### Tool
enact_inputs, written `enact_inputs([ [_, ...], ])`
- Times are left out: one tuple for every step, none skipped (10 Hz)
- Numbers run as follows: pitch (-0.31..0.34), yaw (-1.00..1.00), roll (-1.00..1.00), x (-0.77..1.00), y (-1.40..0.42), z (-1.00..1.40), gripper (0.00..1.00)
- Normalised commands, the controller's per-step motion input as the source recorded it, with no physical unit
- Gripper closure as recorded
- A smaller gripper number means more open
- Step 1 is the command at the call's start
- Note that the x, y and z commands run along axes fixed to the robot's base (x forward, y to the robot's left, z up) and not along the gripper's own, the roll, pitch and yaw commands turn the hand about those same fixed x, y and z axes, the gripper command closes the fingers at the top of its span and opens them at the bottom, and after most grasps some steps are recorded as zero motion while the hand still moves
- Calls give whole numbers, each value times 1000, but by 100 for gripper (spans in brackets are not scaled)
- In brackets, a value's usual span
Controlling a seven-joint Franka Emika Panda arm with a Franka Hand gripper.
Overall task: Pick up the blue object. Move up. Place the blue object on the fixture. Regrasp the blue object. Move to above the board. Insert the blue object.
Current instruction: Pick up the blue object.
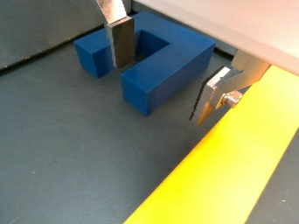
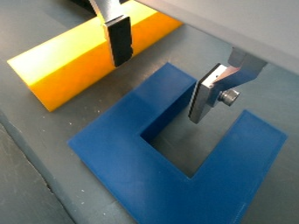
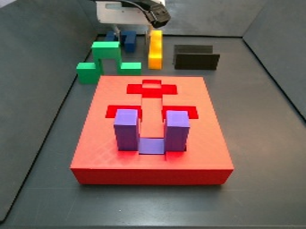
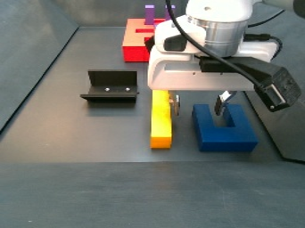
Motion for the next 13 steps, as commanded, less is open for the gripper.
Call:
enact_inputs([
  [0,23,0,0,0,0,0],
  [0,40,0,0,-37,0,0],
  [0,0,0,-6,-37,0,0],
  [0,0,0,-9,-17,0,0],
  [0,0,7,-40,-40,-23,0],
  [0,0,1,-46,-17,-6,0],
  [0,0,16,-71,-46,-54,0],
  [0,0,0,-17,0,0,0],
  [0,0,9,-9,-23,0,0],
  [0,0,14,0,-17,0,0],
  [0,0,16,0,0,0,0],
  [0,0,50,0,0,0,0],
  [0,0,40,0,0,0,0],
])
